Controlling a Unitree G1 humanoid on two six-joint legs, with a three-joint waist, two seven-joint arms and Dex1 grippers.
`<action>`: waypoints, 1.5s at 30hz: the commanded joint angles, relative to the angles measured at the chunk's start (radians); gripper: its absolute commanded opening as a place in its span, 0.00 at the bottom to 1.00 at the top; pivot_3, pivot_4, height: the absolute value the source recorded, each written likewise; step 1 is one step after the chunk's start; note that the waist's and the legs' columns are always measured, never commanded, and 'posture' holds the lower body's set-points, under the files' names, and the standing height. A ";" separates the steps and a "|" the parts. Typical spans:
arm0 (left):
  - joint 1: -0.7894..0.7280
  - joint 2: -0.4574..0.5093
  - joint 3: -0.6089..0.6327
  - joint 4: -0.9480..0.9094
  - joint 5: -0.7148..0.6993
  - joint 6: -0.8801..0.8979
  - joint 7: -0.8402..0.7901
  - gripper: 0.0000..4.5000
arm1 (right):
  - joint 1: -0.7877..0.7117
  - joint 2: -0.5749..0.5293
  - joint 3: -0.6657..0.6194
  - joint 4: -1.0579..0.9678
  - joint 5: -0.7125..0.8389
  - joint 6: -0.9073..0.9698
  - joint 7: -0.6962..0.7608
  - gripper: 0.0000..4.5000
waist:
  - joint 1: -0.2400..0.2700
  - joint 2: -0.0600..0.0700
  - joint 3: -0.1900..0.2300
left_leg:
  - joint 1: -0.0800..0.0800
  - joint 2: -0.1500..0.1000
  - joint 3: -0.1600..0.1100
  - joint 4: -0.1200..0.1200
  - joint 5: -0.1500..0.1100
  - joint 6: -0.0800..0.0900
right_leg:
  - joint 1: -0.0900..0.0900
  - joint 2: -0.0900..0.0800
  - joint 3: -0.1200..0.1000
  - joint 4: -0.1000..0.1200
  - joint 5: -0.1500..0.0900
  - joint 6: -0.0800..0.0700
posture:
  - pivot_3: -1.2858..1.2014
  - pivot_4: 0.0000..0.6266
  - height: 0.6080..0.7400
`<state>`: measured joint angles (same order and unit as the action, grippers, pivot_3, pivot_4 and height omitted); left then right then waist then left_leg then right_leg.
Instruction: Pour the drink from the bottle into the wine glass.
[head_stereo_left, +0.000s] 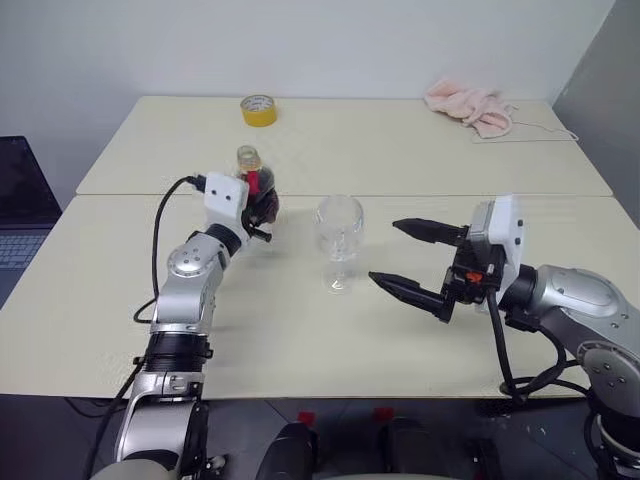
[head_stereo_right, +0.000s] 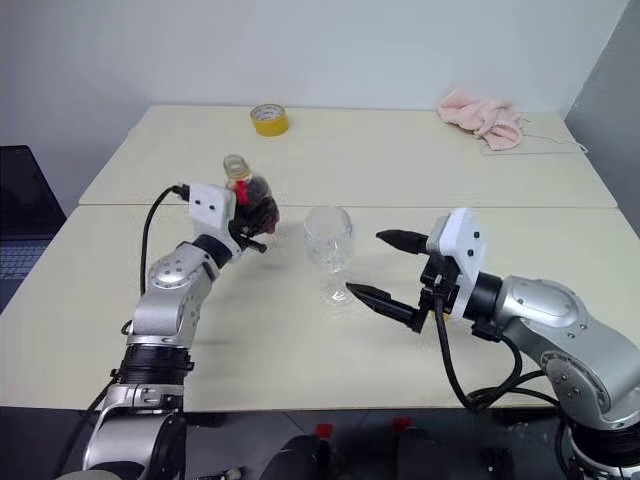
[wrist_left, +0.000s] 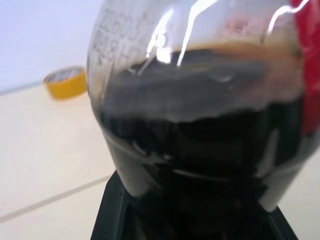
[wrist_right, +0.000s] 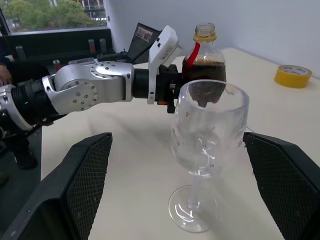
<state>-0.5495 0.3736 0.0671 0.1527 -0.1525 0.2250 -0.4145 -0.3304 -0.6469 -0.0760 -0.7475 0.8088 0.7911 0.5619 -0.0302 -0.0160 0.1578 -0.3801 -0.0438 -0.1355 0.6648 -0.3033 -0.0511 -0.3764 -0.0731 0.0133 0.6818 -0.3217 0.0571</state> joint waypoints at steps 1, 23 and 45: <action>-0.012 0.023 -0.016 -0.083 0.011 0.020 -0.018 0.23 | -0.025 0.001 -0.010 -0.036 0.031 0.009 -0.030 1.00 | 0.000 0.000 0.000 | 0.000 0.000 0.000 0.000 0.000 0.000 | 0.000 0.000 0.000 0.000 0.000 0.000 | 0.52 0.24 1.00; -0.134 0.135 -0.158 0.017 0.276 -0.368 -0.056 0.22 | -0.149 0.031 0.097 0.029 -0.019 0.055 -0.093 1.00 | -0.002 0.000 0.000 | -0.001 0.000 0.000 0.000 0.000 0.000 | -0.002 0.000 0.000 0.000 0.000 0.000 | 0.52 0.24 1.00; -0.235 0.226 -0.192 0.211 0.461 -0.700 -0.022 0.22 | -0.191 0.013 0.088 0.030 -0.013 0.126 -0.090 1.00 | -0.004 0.000 0.000 | -0.002 -0.001 0.000 0.000 0.000 0.000 | -0.003 0.000 0.000 0.001 0.000 0.000 | 0.52 0.24 1.00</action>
<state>-0.7417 0.5879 -0.1365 0.3802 0.3058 -0.4375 -0.4654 -0.5066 -0.6264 0.0376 -0.6816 0.7722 0.9181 0.4577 -0.0342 -0.0159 0.1579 -0.3822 -0.0443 -0.1351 0.6644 -0.3033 -0.0510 -0.3792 -0.0730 0.0133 0.6827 -0.3217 0.0571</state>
